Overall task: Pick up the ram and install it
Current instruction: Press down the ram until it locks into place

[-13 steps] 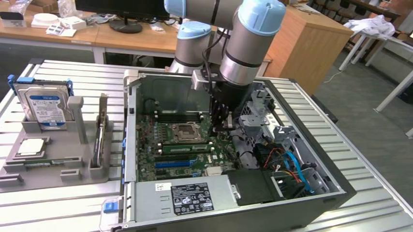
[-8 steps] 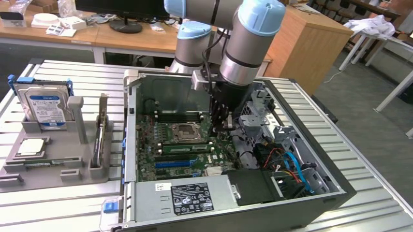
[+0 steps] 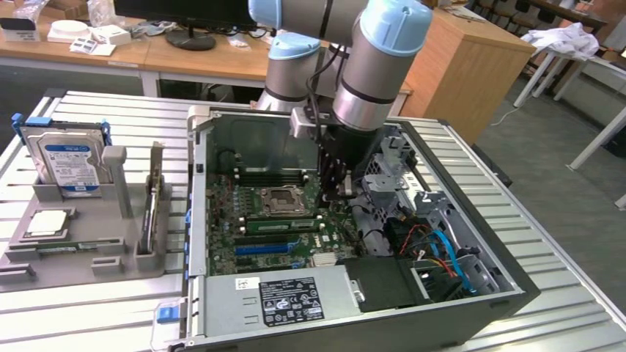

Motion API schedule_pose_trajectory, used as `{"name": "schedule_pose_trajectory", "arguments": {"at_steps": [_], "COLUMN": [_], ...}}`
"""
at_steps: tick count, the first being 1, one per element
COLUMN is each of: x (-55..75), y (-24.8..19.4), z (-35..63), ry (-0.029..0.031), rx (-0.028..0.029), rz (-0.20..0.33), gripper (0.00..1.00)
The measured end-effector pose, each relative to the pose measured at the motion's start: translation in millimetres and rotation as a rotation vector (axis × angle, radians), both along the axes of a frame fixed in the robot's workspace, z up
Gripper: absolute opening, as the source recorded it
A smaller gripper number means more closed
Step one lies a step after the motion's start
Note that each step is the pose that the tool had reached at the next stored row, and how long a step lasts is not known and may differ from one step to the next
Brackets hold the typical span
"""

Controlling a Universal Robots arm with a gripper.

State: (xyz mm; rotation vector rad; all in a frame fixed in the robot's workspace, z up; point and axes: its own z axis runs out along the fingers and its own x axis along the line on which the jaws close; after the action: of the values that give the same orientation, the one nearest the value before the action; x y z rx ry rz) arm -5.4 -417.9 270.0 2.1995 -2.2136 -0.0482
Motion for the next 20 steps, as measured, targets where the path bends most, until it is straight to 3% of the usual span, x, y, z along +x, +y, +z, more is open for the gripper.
{"name": "schedule_pose_trajectory", "arguments": {"at_steps": [20], "x": [0.0], "y": [0.0], "z": [-4.6], "ry": [-0.0012], "rx": [0.0001], "rz": [0.000], "gripper": [0.11]}}
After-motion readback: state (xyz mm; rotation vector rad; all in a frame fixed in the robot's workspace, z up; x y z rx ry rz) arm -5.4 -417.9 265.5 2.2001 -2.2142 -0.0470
